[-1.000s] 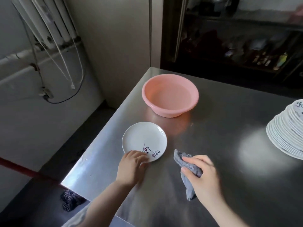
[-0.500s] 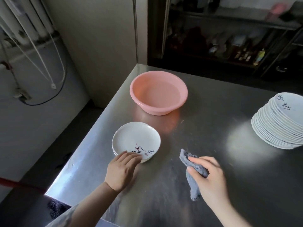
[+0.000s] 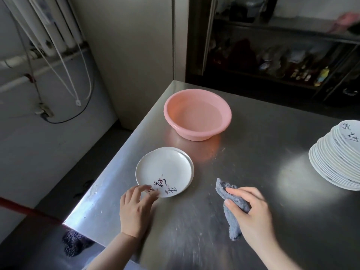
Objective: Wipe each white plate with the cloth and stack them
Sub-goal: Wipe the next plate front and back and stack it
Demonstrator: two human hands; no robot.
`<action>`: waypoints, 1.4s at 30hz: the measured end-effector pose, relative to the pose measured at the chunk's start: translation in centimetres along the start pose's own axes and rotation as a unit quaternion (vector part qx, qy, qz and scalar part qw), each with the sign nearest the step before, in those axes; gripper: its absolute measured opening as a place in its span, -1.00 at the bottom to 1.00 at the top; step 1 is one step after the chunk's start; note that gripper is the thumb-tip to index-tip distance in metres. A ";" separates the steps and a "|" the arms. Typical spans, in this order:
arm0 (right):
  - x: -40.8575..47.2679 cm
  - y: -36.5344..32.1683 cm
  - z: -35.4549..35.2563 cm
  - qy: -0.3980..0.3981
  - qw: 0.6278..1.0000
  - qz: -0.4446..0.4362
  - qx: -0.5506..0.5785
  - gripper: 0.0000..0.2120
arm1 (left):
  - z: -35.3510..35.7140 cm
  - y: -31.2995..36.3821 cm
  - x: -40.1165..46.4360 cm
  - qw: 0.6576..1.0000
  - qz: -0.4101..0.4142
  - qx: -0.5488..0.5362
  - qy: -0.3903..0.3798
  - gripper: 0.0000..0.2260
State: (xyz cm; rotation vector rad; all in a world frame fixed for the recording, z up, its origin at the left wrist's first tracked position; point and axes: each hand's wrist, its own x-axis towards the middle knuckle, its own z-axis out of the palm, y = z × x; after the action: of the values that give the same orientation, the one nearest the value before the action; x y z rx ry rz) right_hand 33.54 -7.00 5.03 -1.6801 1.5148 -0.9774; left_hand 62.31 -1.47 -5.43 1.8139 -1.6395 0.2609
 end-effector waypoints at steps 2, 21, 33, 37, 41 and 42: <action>0.0 0.0 0.1 -0.001 1.000 -0.006 -0.003 -0.64 | -0.1 -0.6 -0.2 1.000 -0.011 -0.004 -0.017 -0.76; 0.8 -3.0 4.4 -0.078 0.997 -0.025 0.018 -0.67 | -1.5 2.1 3.5 0.830 -0.500 -0.246 -0.003 -0.78; 1.2 -2.5 3.9 -0.065 0.998 -0.009 0.002 -0.64 | -2.2 2.9 5.1 0.772 -0.529 -0.346 0.070 -0.81; 1.9 -2.1 1.0 -0.001 1.000 0.001 0.004 -0.68 | -3.0 4.4 6.4 0.765 -0.505 -0.391 0.083 -0.78; 1.5 -0.9 -4.0 0.081 0.996 0.021 0.007 -0.72 | -2.3 8.8 7.6 0.755 -0.477 -0.450 0.023 -0.77; 1.1 -0.3 -5.5 0.099 0.995 0.026 0.008 -0.72 | -1.7 10.5 7.7 0.752 -0.467 -0.465 0.002 -0.77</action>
State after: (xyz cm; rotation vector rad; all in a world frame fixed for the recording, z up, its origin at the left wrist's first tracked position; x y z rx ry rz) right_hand 28.96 -8.03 8.18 -1.5625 1.6651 -1.1521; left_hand 54.43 -6.54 3.73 1.5163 -0.4463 -0.8549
